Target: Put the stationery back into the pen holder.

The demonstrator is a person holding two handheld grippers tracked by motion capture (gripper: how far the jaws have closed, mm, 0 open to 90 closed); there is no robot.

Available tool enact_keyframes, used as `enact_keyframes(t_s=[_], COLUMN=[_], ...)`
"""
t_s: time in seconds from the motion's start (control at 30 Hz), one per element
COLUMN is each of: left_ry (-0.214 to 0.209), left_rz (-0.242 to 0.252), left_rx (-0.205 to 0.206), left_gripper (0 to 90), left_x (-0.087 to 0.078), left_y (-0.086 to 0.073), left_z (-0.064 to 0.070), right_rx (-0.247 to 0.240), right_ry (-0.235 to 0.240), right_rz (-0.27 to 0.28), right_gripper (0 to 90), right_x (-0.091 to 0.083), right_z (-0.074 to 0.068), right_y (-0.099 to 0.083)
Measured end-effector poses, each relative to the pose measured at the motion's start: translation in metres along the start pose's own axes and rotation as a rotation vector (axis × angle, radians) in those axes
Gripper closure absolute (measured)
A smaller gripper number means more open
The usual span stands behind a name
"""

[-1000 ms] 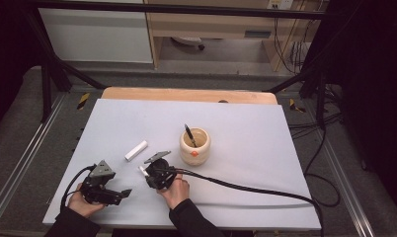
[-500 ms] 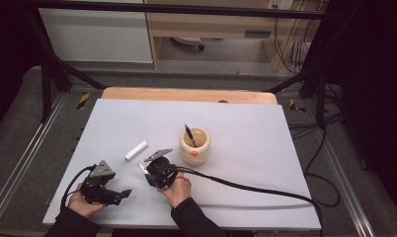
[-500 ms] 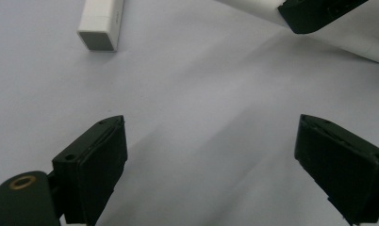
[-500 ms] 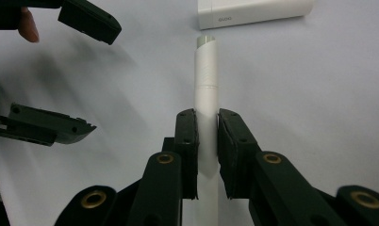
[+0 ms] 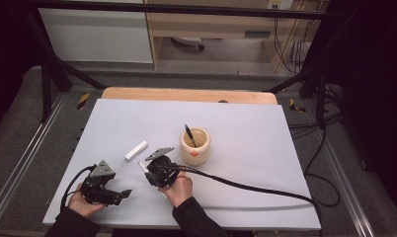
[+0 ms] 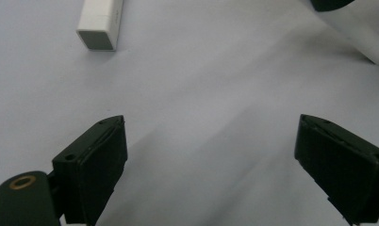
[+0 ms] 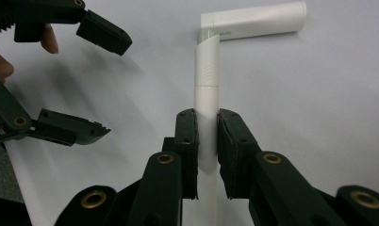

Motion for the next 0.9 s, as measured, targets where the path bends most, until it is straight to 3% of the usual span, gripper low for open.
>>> enact_keyframes(t_s=[0.5, 0.9], left_ry=[-0.001, 0.000], left_rz=[0.003, 0.003], left_rx=[-0.002, -0.002], left_gripper=[10.1, 10.1], left_x=[0.000, 0.000], left_y=[0.000, 0.000], left_z=[0.000, 0.000], right_rx=[0.006, 0.039], right_ry=[-0.006, -0.027], right_rz=[0.065, 0.167], right_gripper=[79.0, 78.9], right_x=[-0.021, -0.052], right_z=[0.008, 0.031], right_y=[0.015, 0.035])
Point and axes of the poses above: each handheld gripper's, and its own axes: x roughly forward along the jaws, y roughly out of its top, z roughly to its right, the point moved 10 cm from there along x, roughly forward along the jaws, and after that the axes turned 9 degrees about -y, right-handed, at the moved point
